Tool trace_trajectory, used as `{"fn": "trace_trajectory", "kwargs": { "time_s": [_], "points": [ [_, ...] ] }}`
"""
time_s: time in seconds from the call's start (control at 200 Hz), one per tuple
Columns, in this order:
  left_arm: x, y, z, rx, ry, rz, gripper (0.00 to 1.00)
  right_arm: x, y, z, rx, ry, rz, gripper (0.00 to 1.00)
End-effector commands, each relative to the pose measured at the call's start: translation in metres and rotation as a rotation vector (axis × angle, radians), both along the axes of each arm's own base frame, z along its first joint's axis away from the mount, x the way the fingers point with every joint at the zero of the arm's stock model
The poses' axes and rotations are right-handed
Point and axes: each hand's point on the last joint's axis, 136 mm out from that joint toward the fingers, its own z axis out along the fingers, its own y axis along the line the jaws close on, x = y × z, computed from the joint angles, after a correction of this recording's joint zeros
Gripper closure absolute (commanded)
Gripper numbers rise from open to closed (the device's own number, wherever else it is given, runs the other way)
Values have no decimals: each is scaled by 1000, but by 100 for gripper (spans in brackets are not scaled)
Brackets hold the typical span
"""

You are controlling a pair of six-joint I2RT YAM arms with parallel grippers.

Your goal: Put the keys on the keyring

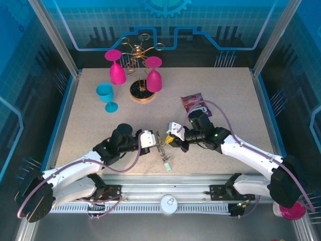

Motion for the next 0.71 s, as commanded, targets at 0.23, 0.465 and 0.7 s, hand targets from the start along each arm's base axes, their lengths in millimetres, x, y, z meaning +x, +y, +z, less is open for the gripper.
{"fn": "trace_trajectory", "kwargs": {
  "time_s": [0.23,0.465,0.7],
  "points": [
    [-2,-6,9,-33,-29,-25,100,3,13,5,36,-20,-4,100],
    [-2,-7,10,-36,-24,-23,100,11,12,6,42,-34,-58,100],
    [0,-7,11,-46,-17,-12,100,29,11,9,66,-12,-189,100]
  ]
}}
